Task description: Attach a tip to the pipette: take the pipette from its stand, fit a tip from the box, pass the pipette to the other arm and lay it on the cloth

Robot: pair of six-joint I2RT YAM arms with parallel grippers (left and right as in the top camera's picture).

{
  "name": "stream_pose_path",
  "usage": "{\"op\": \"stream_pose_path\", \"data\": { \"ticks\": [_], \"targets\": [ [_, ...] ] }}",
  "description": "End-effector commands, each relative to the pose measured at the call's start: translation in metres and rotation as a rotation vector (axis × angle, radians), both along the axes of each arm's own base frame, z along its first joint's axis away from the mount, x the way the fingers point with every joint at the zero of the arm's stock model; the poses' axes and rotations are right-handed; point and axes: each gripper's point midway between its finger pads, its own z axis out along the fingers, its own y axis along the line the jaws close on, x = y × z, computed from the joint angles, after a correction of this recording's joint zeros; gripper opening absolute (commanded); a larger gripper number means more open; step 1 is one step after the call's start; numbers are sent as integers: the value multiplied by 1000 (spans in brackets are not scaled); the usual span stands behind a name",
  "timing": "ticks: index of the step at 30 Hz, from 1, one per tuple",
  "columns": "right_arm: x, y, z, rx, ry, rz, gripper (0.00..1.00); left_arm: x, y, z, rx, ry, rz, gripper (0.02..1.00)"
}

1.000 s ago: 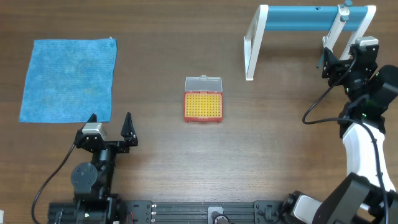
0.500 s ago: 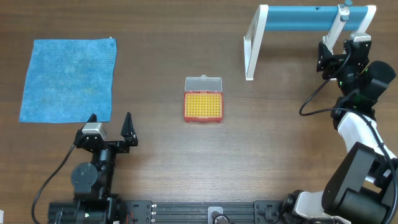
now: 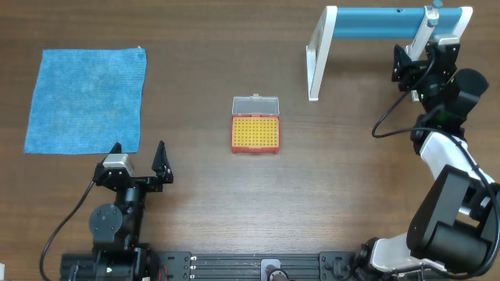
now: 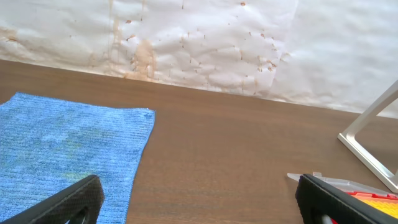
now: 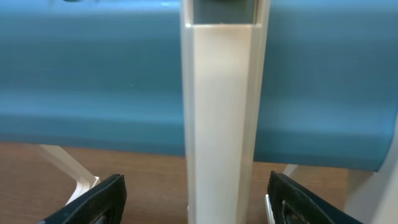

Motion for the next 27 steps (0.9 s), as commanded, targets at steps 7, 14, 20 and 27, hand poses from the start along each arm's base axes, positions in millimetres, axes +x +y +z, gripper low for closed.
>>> {"op": "stream_pose_path", "data": {
  "ticks": [7,14,20,27],
  "targets": [
    [15,-9,4,6,-11,-30,700,0,0,-1,-4,4,3,996],
    [15,-9,4,6,-11,-30,553,0,0,-1,-4,4,3,996],
    [15,-8,4,6,-10,-30,364,0,0,-1,-5,4,3,996],
    [15,-8,4,6,-10,-30,213,0,0,-1,-5,4,3,998]
  ]
}}
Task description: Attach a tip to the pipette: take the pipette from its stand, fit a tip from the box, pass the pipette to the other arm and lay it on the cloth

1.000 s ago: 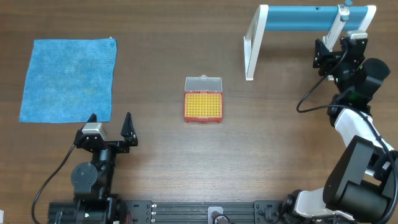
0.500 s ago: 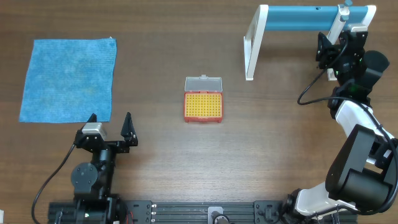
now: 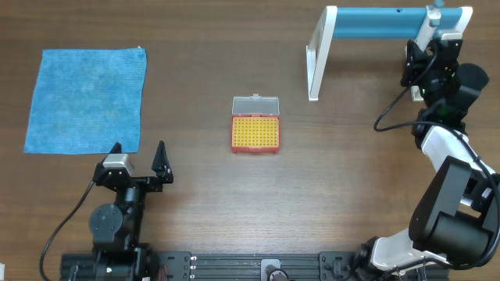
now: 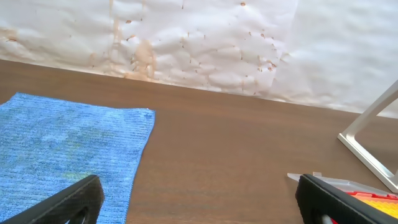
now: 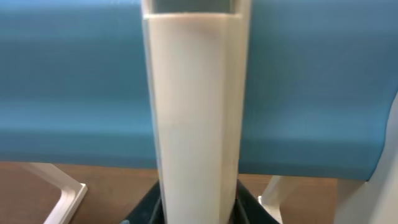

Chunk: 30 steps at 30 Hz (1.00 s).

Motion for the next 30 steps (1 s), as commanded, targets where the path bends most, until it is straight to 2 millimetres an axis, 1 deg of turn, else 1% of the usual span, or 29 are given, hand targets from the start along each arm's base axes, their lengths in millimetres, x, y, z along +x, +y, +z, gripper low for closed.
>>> {"op": "stream_pose_path", "data": {
  "ticks": [1,4,7,8,12,15,19,24,26,27,28,30],
  "targets": [
    [6,1,7,-5,-17,2,205,0,0,-1,-5,4,3,998],
    [6,1,7,-5,-17,2,187,0,0,-1,-4,4,3,996],
    [6,1,7,-5,-17,2,93,0,0,-1,-4,4,3,998],
    [6,1,7,-5,-17,3,82,0,0,-1,-4,4,3,996],
    [6,2,7,-4,-17,7,77,0,0,-1,-5,4,3,996],
    [4,3,13,-7,-26,13,75,0,0,-1,-4,4,3,996],
    [-2,4,38,-28,-73,10,77,0,0,-1,-5,4,3,996],
    [-14,9,83,-67,-162,11,77,0,0,-1,-5,4,3,1000],
    [-23,18,107,-86,-213,37,77,0,0,-1,-5,4,3,998],
    [-26,20,115,-80,-227,41,75,0,0,-1,-5,4,3,998],
    [-32,25,129,-62,-253,53,77,0,0,-1,-5,4,3,998],
    [-44,38,149,-39,-290,107,77,0,0,-1,-5,4,3,996]
  ]
}}
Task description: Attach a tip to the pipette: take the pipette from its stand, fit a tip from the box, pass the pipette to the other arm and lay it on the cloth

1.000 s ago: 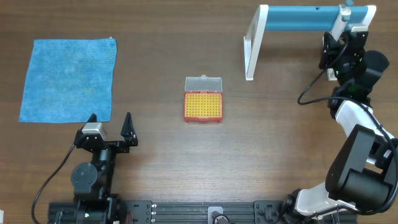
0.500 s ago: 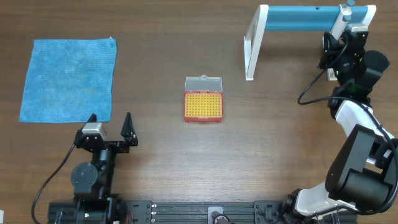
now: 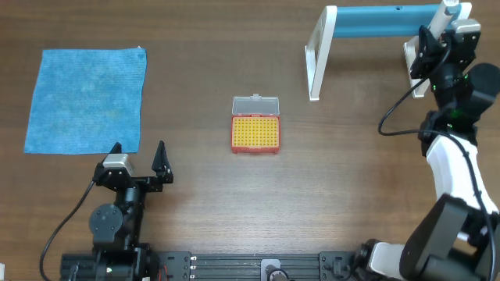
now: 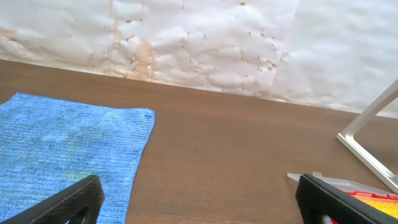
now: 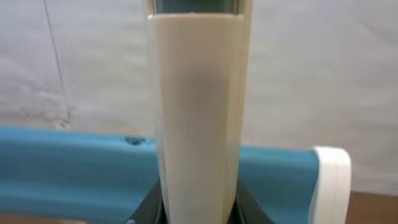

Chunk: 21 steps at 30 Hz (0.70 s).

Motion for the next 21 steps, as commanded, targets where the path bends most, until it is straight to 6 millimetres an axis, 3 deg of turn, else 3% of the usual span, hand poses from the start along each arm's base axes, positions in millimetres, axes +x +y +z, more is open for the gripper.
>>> {"op": "stream_pose_path", "data": {
  "ticks": [1,2,3,5,7,10,12,16,21],
  "targets": [
    [-29,39,68,42,-125,163,77,0,0,-1,-5,4,3,996],
    [-34,50,75,47,-135,206,77,0,0,-1,-5,4,3,998],
    [-47,79,90,65,-151,320,75,0,0,-1,-5,4,3,996],
    [-59,115,100,80,-160,444,75,0,0,-1,-5,4,3,996],
    [-83,177,108,56,-206,664,75,0,0,-1,-5,4,3,996],
    [-105,236,104,97,-236,837,75,0,0,-1,-4,4,3,998],
    [-122,272,87,118,-218,934,75,0,0,-1,-5,4,3,996],
    [-151,317,48,153,-162,1067,75,0,0,-1,-5,4,3,996],
    [-158,333,9,157,-161,1118,75,0,0,-1,-5,4,3,998]
  ]
}}
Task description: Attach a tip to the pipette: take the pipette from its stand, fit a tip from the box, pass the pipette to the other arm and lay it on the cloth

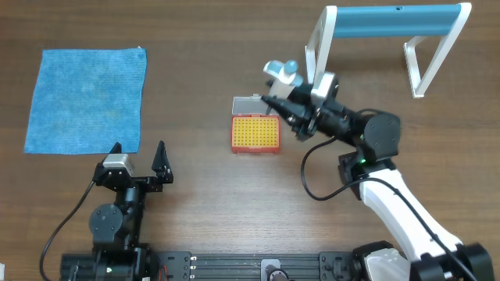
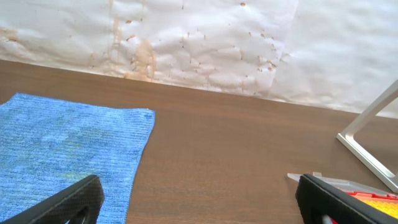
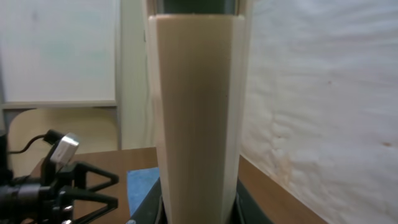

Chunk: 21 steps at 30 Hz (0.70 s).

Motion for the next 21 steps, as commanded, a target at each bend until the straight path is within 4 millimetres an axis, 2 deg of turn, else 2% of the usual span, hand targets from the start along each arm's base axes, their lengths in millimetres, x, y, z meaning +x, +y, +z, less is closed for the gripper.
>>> {"op": "stream_pose_path", "data": {
  "ticks": [1,9,11,17,19,21],
  "targets": [
    [7,10,-36,-7,60,25,75,0,0,-1,-4,4,3,996],
    [14,37,-88,-35,127,88,75,0,0,-1,-5,4,3,998],
    [15,41,-101,-66,98,87,77,0,0,-1,-5,4,3,998],
    [22,43,-118,-103,75,62,75,0,0,-1,-5,4,3,998],
    [35,39,-122,-93,99,-11,75,0,0,-1,-5,4,3,998],
    [38,38,-124,-93,105,-29,73,0,0,-1,-5,4,3,996]
  ]
}}
